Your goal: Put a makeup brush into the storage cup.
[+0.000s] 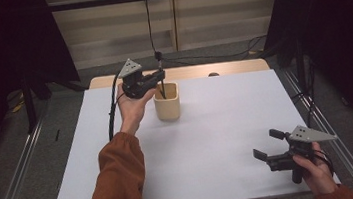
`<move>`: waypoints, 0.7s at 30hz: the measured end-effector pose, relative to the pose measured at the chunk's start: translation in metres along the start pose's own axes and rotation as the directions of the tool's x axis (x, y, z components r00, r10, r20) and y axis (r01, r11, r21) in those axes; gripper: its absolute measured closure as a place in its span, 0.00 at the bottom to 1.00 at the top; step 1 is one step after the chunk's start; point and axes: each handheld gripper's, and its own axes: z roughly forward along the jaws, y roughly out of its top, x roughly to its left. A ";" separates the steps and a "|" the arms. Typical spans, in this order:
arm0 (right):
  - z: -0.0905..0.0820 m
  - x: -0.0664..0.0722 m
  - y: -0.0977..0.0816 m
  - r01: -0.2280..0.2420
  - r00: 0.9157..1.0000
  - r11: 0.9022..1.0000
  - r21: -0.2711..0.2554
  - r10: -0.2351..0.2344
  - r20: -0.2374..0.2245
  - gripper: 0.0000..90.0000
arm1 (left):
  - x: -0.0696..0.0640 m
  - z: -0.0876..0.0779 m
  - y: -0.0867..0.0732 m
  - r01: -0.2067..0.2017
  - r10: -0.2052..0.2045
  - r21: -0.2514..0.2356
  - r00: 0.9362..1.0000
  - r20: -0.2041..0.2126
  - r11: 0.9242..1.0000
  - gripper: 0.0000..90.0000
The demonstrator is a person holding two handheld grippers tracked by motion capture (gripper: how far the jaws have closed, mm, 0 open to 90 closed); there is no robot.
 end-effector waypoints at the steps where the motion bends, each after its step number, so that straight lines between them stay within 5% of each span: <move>1: 0.000 0.000 0.000 0.000 1.000 1.000 -0.002 0.000 -0.001 0.01 | 0.000 0.001 -0.002 -0.003 0.003 0.004 1.000 0.001 1.000 0.95; 21: 0.000 0.000 0.000 -0.008 1.000 1.000 -0.001 0.008 -0.006 0.01 | 0.004 0.004 -0.032 0.009 -0.010 0.063 1.000 0.006 0.998 0.95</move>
